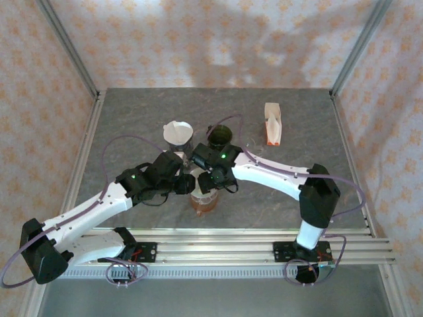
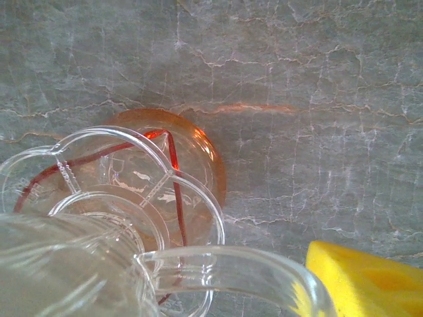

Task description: Place the coffee filter in the dripper

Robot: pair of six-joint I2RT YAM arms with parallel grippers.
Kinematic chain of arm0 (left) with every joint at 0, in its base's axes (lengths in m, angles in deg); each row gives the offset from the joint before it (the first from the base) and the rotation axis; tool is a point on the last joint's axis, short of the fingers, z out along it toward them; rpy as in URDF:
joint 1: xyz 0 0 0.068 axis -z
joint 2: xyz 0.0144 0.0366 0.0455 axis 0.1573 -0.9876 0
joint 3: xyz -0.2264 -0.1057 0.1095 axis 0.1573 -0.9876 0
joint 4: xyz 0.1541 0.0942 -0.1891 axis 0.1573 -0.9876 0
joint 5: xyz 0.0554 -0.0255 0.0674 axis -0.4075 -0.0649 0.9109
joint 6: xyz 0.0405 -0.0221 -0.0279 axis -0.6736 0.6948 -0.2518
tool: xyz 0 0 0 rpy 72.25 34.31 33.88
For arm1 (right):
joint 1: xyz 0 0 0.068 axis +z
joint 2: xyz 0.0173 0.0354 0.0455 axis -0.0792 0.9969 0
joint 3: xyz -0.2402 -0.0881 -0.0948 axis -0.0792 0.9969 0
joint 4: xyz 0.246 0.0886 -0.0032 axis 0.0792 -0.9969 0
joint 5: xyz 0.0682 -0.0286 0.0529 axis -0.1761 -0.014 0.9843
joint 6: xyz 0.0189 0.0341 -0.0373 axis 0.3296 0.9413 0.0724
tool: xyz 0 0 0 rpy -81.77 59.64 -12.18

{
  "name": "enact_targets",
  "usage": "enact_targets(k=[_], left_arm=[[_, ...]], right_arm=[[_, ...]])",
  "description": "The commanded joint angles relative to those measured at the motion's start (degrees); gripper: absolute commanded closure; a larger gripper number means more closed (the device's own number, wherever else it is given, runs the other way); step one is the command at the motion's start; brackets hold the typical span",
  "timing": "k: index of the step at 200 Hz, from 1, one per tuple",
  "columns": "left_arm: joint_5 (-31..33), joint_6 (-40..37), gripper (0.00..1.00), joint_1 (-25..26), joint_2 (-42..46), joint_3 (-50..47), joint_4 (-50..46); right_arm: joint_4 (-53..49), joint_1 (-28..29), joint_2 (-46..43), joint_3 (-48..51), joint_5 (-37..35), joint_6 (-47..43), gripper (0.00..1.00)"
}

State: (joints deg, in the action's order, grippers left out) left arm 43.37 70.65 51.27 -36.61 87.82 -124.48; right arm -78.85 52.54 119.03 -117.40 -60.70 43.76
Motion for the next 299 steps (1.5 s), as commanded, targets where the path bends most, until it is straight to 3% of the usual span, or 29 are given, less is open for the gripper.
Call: enact_targets(k=[1, 51, 116, 217, 299], left_arm=[[-0.1, 0.3, 0.55, -0.3, -0.2, -0.7, 0.6], [-0.1, 0.6, 0.55, -0.3, -0.4, -0.9, 0.9], [-0.1, 0.5, 0.55, -0.3, -0.3, -1.1, 1.0], [-0.1, 0.5, 0.55, -0.3, -0.7, -0.9, 0.9], [-0.6, 1.7, 0.55, -0.3, 0.6, -1.1, 2.3]], right_arm=[[0.3, 0.0, -4.9, 0.7, -3.1, 1.2, 0.27], [-0.9, 0.0, -8.9, 1.9, -3.5, 2.0, 0.27], [-3.5, 0.0, -12.2, 4.1, -4.8, 2.9, 0.36], [-0.1, 0.0, -14.2, 3.2, -2.5, 2.3, 0.34], [0.3, 0.2, -14.5, 5.5, -1.8, 3.3, 0.55]])
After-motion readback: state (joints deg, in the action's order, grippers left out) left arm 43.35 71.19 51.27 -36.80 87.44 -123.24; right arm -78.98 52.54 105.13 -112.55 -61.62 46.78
